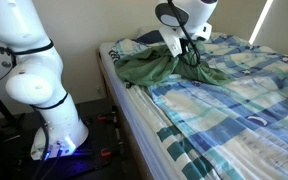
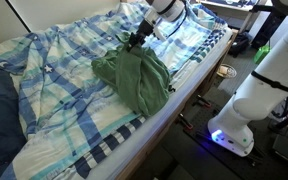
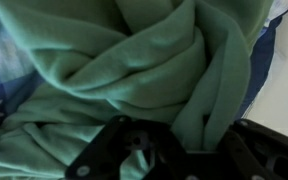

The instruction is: Fold the green cloth on the bed.

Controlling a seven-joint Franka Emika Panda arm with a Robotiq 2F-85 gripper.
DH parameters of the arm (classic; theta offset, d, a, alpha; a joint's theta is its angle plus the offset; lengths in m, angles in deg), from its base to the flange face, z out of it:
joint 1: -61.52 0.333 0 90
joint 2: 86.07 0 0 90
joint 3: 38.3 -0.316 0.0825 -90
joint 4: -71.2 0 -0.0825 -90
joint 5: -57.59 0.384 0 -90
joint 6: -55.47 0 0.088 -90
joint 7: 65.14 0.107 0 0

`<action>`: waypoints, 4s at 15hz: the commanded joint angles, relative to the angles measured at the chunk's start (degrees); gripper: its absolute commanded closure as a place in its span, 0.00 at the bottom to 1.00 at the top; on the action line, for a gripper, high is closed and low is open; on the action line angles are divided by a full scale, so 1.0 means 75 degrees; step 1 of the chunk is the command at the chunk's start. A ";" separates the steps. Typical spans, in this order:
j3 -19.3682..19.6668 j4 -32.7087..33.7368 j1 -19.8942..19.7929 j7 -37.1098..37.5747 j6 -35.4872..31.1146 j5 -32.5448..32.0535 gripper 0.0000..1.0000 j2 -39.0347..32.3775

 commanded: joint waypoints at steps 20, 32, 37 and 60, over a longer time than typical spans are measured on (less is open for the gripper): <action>-0.0175 -0.0213 -0.0073 0.0401 -0.0379 -0.0920 0.08 0.0209; -0.0236 -0.3085 0.0120 0.4585 0.0546 -0.3547 0.00 0.3887; -0.0181 -0.3792 0.0300 0.5739 0.1597 -0.3148 0.00 0.4834; -0.0475 -0.4677 0.0156 0.7326 0.0486 -0.2272 0.00 0.4055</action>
